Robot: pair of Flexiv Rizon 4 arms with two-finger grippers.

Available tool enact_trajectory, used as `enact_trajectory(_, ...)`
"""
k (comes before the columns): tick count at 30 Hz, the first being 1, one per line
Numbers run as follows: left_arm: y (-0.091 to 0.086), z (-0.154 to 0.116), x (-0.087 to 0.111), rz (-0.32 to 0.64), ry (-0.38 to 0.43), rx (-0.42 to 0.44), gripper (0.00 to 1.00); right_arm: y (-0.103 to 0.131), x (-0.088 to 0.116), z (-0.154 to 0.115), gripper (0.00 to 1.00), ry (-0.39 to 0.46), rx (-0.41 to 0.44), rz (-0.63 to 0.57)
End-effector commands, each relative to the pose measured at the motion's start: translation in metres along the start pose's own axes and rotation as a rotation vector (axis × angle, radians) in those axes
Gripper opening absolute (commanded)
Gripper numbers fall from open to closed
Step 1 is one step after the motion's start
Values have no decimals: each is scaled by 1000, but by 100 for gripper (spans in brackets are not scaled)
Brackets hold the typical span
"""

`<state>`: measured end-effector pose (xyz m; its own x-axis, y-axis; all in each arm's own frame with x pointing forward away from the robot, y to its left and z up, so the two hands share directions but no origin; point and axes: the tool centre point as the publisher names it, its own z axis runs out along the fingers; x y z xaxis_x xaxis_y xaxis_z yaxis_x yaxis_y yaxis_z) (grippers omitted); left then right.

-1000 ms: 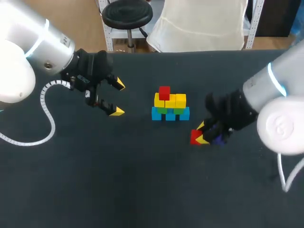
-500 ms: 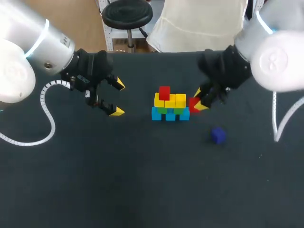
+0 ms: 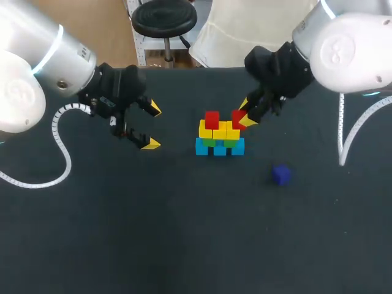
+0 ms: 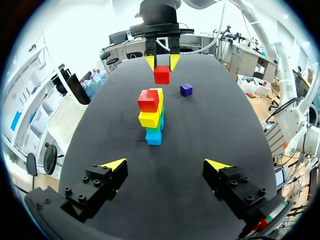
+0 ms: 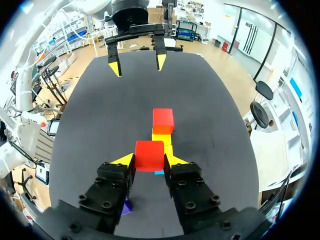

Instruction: Place the blue cubes, place green cubes on the blue cubes, place the yellow cubes on the green cubes, then place the red cubes on the yellow cubes, and place purple cube on the red cubes.

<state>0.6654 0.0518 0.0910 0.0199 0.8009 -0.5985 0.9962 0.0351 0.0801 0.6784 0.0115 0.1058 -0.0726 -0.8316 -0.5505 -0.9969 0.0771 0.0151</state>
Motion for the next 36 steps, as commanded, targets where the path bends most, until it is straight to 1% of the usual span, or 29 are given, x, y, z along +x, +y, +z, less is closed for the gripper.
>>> enact_trajectory(1, 0, 0, 1, 2, -2, 1, 100, -6, -3, 9, 0, -17, -13, -4)
enact_trajectory(9, 0, 0, 1, 2, -2, 1, 100, -6, -8, 15, 0, -42, 6, -20)
enact_trajectory(20, 0, 0, 1, 2, -2, 1, 100, -6, -7, 20, 0, -59, 15, -21)
enact_trajectory(36, 0, 0, 1, 2, -2, 1, 100, -12, -11, 27, 0, -60, 3, -27)
